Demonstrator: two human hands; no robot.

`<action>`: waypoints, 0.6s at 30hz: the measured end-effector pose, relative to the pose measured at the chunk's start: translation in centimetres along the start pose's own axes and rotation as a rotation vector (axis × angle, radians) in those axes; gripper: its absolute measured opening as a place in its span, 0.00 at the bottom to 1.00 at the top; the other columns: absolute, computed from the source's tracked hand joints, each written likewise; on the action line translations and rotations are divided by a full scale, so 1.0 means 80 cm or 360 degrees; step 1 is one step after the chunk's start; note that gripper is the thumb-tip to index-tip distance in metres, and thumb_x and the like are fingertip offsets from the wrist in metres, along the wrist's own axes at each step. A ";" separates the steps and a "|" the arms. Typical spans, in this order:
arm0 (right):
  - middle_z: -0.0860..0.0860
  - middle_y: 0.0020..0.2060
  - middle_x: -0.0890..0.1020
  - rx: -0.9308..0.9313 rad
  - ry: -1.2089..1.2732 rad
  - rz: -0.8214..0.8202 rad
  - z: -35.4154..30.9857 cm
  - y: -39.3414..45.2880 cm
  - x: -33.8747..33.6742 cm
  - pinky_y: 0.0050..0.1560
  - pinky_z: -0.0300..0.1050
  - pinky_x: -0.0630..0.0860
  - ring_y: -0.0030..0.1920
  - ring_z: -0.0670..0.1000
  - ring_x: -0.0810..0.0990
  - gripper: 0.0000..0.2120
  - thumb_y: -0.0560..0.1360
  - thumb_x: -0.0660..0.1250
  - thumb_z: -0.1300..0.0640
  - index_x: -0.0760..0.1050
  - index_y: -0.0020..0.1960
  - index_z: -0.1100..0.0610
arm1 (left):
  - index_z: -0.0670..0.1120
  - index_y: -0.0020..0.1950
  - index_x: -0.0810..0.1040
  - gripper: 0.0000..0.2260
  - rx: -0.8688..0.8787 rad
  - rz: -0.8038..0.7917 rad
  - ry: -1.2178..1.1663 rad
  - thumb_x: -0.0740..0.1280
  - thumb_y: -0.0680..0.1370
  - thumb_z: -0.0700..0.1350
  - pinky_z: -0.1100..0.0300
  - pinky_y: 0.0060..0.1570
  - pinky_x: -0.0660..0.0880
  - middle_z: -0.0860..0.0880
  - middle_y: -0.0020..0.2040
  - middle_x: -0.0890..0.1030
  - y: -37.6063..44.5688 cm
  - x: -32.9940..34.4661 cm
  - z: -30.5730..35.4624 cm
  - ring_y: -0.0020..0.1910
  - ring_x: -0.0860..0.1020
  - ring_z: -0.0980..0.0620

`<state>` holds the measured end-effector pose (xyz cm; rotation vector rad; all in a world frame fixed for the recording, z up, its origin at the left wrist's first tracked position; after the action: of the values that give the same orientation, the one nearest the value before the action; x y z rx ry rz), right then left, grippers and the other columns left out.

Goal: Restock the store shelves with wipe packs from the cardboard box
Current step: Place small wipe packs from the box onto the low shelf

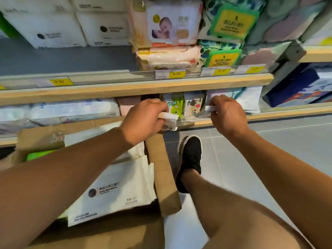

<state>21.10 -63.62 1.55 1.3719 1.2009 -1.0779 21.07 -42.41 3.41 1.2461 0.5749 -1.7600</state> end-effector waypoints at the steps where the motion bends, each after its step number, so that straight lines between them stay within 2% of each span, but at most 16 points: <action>1: 0.58 0.48 0.80 0.0001 -0.0008 0.0003 0.006 0.005 0.010 0.42 0.54 0.77 0.47 0.62 0.77 0.11 0.73 0.66 0.64 0.76 0.54 0.58 | 0.48 0.48 0.79 0.08 0.0013 -0.0023 0.0013 0.69 0.70 0.41 0.51 0.42 0.74 0.48 0.46 0.78 0.007 0.011 0.000 0.48 0.77 0.44; 6: 0.57 0.48 0.81 -0.0059 -0.0022 -0.0047 0.018 0.036 0.065 0.45 0.55 0.77 0.46 0.60 0.77 0.11 0.74 0.66 0.64 0.78 0.55 0.58 | 0.47 0.48 0.79 0.08 -0.0006 -0.0126 0.0029 0.69 0.70 0.41 0.54 0.44 0.70 0.47 0.46 0.79 0.041 0.060 -0.014 0.49 0.76 0.43; 10: 0.58 0.48 0.80 -0.0063 -0.0011 -0.0146 0.020 0.067 0.108 0.45 0.53 0.74 0.48 0.61 0.76 0.10 0.74 0.65 0.64 0.77 0.55 0.58 | 0.47 0.49 0.79 0.08 -0.0002 -0.0181 0.0003 0.68 0.71 0.43 0.54 0.46 0.71 0.47 0.46 0.78 0.054 0.085 -0.024 0.49 0.76 0.43; 15: 0.60 0.51 0.82 -0.0213 -0.0059 -0.0141 0.004 0.088 0.150 0.47 0.51 0.77 0.48 0.63 0.79 0.15 0.73 0.64 0.66 0.76 0.58 0.58 | 0.46 0.45 0.78 0.08 0.0070 -0.0180 -0.0076 0.64 0.68 0.44 0.52 0.39 0.72 0.48 0.42 0.76 0.059 0.103 -0.030 0.44 0.75 0.46; 18: 0.61 0.50 0.82 -0.0217 -0.0141 -0.0133 0.003 0.093 0.165 0.51 0.51 0.71 0.48 0.62 0.80 0.16 0.72 0.64 0.65 0.76 0.59 0.58 | 0.47 0.44 0.77 0.06 0.0037 -0.0155 -0.0096 0.63 0.69 0.44 0.52 0.37 0.71 0.51 0.40 0.73 0.060 0.108 -0.038 0.42 0.74 0.46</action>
<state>30.01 -62.48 -10.68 1.1670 1.2523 -1.0834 25.74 -45.87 -5.12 1.1943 0.5908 -1.8836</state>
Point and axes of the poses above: each hand's wrist, its own y-axis towards the middle knuckle, its own x-axis out of the palm, z = x × y, the point moved 9 cm from there along y, towards the middle knuckle
